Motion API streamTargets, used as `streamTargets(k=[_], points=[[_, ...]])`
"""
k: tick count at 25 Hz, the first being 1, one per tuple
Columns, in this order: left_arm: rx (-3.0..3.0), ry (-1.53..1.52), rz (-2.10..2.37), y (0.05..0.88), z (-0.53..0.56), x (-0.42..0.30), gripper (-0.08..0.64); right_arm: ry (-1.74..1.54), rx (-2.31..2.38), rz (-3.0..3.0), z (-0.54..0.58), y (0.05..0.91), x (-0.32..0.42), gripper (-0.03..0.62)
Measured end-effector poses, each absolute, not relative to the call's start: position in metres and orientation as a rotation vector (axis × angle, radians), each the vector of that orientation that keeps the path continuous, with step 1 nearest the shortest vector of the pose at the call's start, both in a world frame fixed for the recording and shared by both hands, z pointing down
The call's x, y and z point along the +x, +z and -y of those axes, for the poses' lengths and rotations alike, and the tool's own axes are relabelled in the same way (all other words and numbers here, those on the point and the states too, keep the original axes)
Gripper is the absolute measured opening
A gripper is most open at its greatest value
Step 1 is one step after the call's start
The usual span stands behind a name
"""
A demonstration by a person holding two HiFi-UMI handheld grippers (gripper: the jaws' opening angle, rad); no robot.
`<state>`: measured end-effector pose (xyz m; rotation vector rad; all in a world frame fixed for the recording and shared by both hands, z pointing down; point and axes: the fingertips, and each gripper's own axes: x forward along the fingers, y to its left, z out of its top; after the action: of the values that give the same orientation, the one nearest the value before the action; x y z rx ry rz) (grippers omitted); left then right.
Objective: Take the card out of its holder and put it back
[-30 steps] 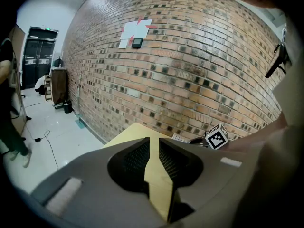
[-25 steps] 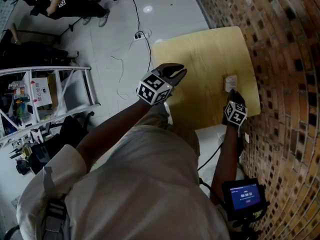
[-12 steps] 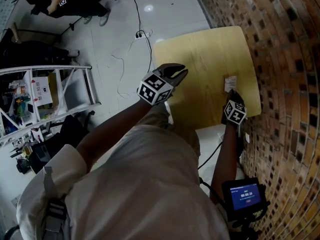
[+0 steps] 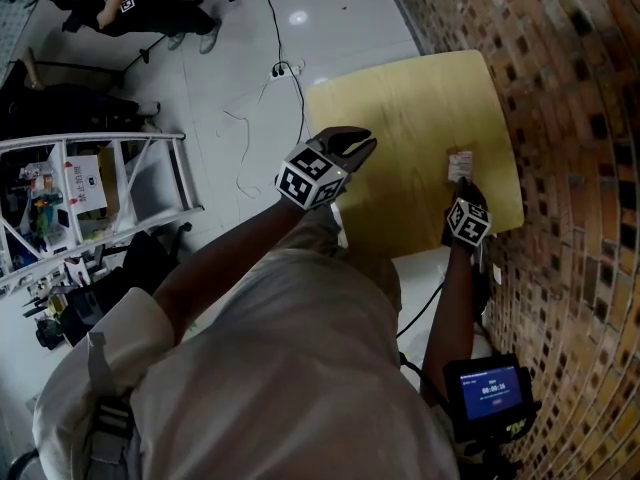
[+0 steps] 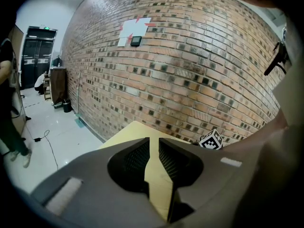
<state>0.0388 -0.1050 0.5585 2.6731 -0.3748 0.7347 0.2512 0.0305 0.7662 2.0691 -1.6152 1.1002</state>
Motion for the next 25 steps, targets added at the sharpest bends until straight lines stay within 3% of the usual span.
streamTargets(k=[6, 7, 8, 10, 25], points=[[2.683, 0.738, 0.354, 0.556, 0.101, 0.045, 0.081, 1.118, 2.036, 1.591, -0.031, 0.769, 0.252, 0.020], [2.684, 0.737, 0.351, 0.557, 0.100, 0.046, 0.080, 1.115, 2.030, 1.588, -0.032, 0.770, 0.253, 0.038], [2.686, 0.737, 0.348, 0.557, 0.100, 0.047, 0.081, 1.106, 2.040, 1.584, -0.033, 0.768, 0.255, 0.102], [2.689, 0.735, 0.342, 0.558, 0.100, 0.049, 0.081, 1.080, 2.097, 1.582, -0.036, 0.757, 0.262, 0.141], [2.752, 0.696, 0.149, 0.551, 0.077, 0.078, 0.080, 0.824, 2.476, 1.579, -0.099, 0.608, 0.286, 0.147]])
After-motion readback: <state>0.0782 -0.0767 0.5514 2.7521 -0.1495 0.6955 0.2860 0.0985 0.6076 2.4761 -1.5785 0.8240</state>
